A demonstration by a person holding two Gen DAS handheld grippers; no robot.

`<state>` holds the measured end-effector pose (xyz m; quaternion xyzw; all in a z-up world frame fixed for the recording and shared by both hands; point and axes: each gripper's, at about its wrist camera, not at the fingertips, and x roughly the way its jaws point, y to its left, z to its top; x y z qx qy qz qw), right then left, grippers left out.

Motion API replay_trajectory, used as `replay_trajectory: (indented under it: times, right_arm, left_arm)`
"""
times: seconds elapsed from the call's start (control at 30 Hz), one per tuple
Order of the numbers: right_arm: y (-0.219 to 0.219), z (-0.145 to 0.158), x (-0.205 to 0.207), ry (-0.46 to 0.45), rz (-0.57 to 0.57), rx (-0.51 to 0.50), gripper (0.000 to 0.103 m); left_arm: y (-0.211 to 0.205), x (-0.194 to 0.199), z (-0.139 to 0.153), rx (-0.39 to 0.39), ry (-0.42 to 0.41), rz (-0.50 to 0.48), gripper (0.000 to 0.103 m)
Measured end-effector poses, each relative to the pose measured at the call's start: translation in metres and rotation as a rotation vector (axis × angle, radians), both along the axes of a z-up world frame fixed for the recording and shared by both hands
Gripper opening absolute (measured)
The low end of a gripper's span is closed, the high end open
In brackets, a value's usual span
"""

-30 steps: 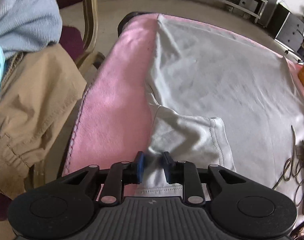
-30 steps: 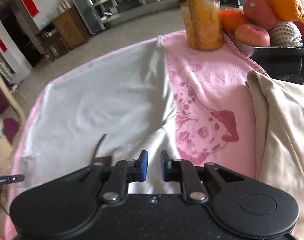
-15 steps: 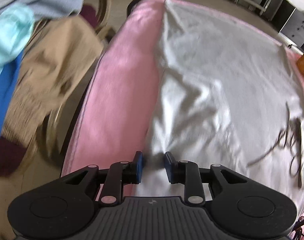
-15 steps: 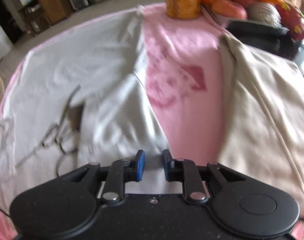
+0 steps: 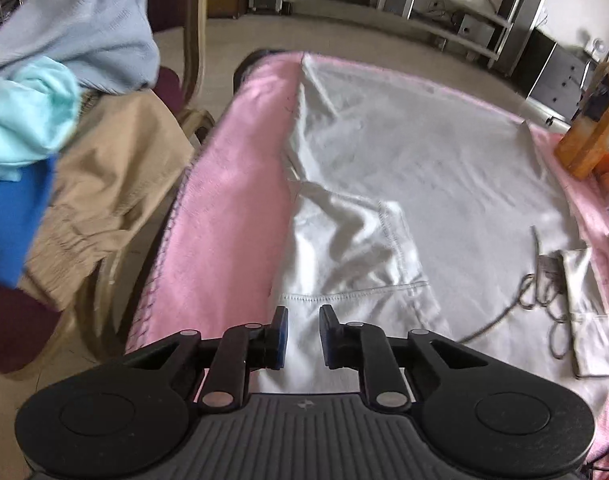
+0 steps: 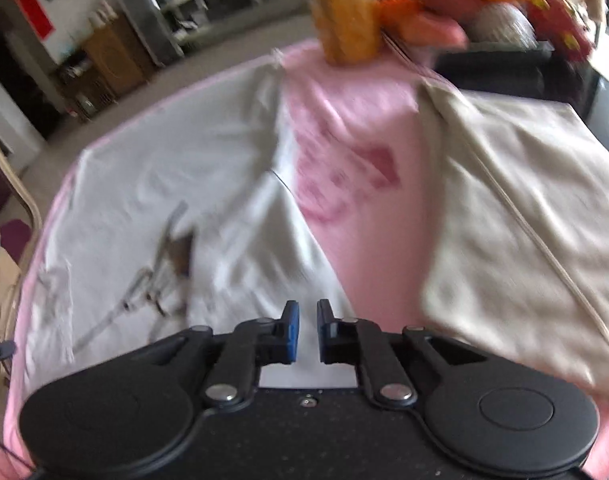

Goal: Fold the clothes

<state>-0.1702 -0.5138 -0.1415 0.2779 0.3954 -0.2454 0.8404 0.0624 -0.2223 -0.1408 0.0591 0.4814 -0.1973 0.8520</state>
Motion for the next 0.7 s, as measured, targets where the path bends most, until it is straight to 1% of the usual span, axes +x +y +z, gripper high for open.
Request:
replay_trajectory:
  times: [0.07,0.13,0.27,0.37,0.43,0.5,0.57,0.6,0.67,0.7]
  right_arm:
    - [0.002,-0.003,0.013,0.021,0.017,-0.022,0.010]
    - [0.005,-0.011,0.020,0.075,0.028,-0.018,0.010]
    - [0.011,-0.014,0.013,0.139,0.027,-0.014,0.009]
    - [0.013,-0.012,-0.003,0.159,0.002,0.013,0.009]
    - [0.011,-0.006,-0.017,0.135,-0.023,0.032,0.010]
    - [0.010,0.000,-0.032,0.110,-0.047,0.051,0.012]
    - [0.009,0.006,-0.047,0.075,-0.070,0.077,0.012]
    - [0.008,0.009,-0.054,0.041,-0.076,0.101,0.012]
    - [0.005,0.011,-0.059,-0.005,-0.073,0.133,0.012]
    - [0.007,0.012,-0.058,-0.009,-0.063,0.136,0.012]
  left_arm:
    - [-0.006,0.006,-0.013,0.038,0.031,0.010,0.016]
    - [-0.005,0.009,-0.018,0.055,0.056,0.024,0.023]
    - [0.005,0.007,-0.018,0.046,0.095,0.042,0.025]
    - [0.008,-0.007,-0.015,0.096,0.096,0.015,0.025]
    - [0.017,-0.021,-0.008,0.112,0.086,-0.001,0.019]
    - [0.027,-0.034,0.001,0.110,0.065,-0.015,0.019]
    - [0.040,-0.043,0.009,0.062,0.061,-0.010,0.019]
    - [0.046,-0.044,0.010,0.034,0.070,0.001,0.019]
    - [0.057,-0.047,0.011,-0.019,0.088,0.021,0.018]
    - [0.056,-0.047,0.010,-0.025,0.092,0.020,0.017]
